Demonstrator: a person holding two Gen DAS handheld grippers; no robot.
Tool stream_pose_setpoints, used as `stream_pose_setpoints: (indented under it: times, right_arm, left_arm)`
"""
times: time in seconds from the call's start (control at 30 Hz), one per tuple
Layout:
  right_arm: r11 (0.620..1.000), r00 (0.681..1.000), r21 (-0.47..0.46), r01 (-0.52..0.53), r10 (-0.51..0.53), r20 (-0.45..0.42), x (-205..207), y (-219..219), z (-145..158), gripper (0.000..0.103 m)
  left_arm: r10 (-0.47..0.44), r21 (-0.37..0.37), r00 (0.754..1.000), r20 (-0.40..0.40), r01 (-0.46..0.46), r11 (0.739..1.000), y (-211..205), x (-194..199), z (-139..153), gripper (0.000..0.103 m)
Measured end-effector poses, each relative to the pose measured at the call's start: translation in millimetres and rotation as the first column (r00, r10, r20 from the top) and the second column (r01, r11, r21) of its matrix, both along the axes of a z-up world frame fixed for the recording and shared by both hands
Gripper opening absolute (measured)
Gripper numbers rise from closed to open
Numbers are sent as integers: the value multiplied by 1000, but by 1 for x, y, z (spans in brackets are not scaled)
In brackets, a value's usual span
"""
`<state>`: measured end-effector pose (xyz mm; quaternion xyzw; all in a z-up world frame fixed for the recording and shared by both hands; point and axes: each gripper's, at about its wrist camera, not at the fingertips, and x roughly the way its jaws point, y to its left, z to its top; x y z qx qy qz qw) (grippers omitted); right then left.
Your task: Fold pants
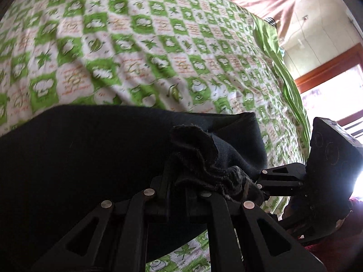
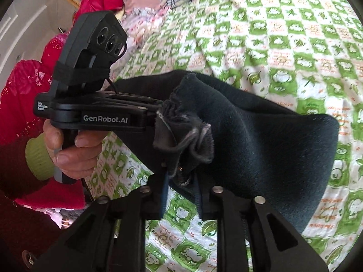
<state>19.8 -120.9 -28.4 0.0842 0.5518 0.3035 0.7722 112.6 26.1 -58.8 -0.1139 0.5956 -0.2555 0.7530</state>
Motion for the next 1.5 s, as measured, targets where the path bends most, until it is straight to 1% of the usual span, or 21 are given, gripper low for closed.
stream_pose_setpoints:
  times: [0.07, 0.17, 0.27, 0.33, 0.37, 0.4, 0.5, 0.6, 0.7, 0.8, 0.83, 0.87, 0.93, 1.07, 1.13, 1.2, 1.23, 1.27, 1.33, 1.37, 1.5]
  right_arm:
    - [1000, 1000, 3, -15, 15, -10, 1, 4, -3, 33]
    - [999, 999, 8, -39, 39, -23, 2, 9, -5, 37]
    - [997, 997, 29, -71, 72, -39, 4, 16, -1, 37]
    - [994, 994, 37, -103, 104, -30, 3, 23, 5, 37]
    - [993, 993, 35, -116, 117, -20, 4, 30, 9, 37]
    - [992, 992, 35, -124, 125, -11, 5, 32, 11, 37]
    - [990, 991, 43, -136, 136, 3, 13, 41, 18, 37]
    - [989, 990, 47, -143, 142, 17, 19, 44, 25, 37]
    - [988, 988, 37, -152, 151, 27, 30, 52, 28, 37]
    - [986, 986, 22, -166, 165, 26, 42, 61, 29, 37]
    - [985, 985, 17, -171, 170, 26, 47, 65, 28, 38]
    - [984, 984, 11, -179, 178, 27, 51, 71, 28, 38]
    - [980, 980, 5, -198, 197, 27, 59, 81, 28, 38]
    - [968, 968, -5, -251, 251, 31, 76, 108, 25, 39]
    - [960, 960, -11, -280, 281, 23, 85, 123, 22, 40]
    - [951, 951, -17, -309, 309, 10, 92, 138, 20, 41]
    - [946, 946, -19, -323, 323, 5, 96, 145, 19, 42]
    - [941, 941, -19, -337, 337, 1, 100, 152, 18, 42]
    - [931, 931, -20, -364, 364, -4, 109, 167, 17, 42]
    - [925, 925, -23, -380, 380, -7, 114, 176, 15, 42]
    - [898, 900, -48, -437, 436, -20, 132, 206, 8, 42]
  left_arm:
    - [31, -5, 999, -10, -31, 1000, 7, -3, -2, 7]
    - [89, -11, 996, -25, -89, 996, 19, -8, -3, 9]
    - [165, -33, 986, -37, -166, 986, 35, -16, -1, 9]
    - [210, -40, 977, -37, -211, 977, 46, -22, 2, 11]
    - [230, -44, 972, -38, -232, 972, 52, -24, 4, 14]
    - [250, -49, 967, -40, -252, 966, 57, -27, 5, 16]
    - [321, -55, 946, -46, -323, 945, 76, -37, 9, 17]
    - [377, -55, 925, -48, -379, 924, 94, -48, 12, 20]
    - [436, -54, 899, -48, -438, 897, 110, -59, 15, 25]
    - [502, -43, 864, -37, -503, 863, 127, -72, 18, 32]
    - [521, -36, 853, -30, -522, 852, 133, -77, 18, 33]
    - [549, -29, 836, -27, -549, 835, 141, -82, 19, 34]
    - [582, -29, 813, -36, -583, 812, 153, -90, 18, 35]
    - [663, -25, 747, -51, -665, 747, 182, -108, 17, 43]
    - [698, -21, 715, -53, -699, 715, 195, -117, 17, 44]
    - [736, -17, 674, -65, -738, 675, 212, -127, 16, 50]
    - [749, -15, 659, -69, -751, 660, 218, -130, 16, 51]
    - [769, -15, 635, -76, -772, 635, 227, -135, 15, 52]
    - [792, -8, 604, -89, -796, 605, 237, -141, 12, 56]
    - [808, -3, 581, -99, -812, 583, 245, -144, 10, 57]
    - [841, 5, 521, -145, -850, 527, 267, -151, 0, 61]
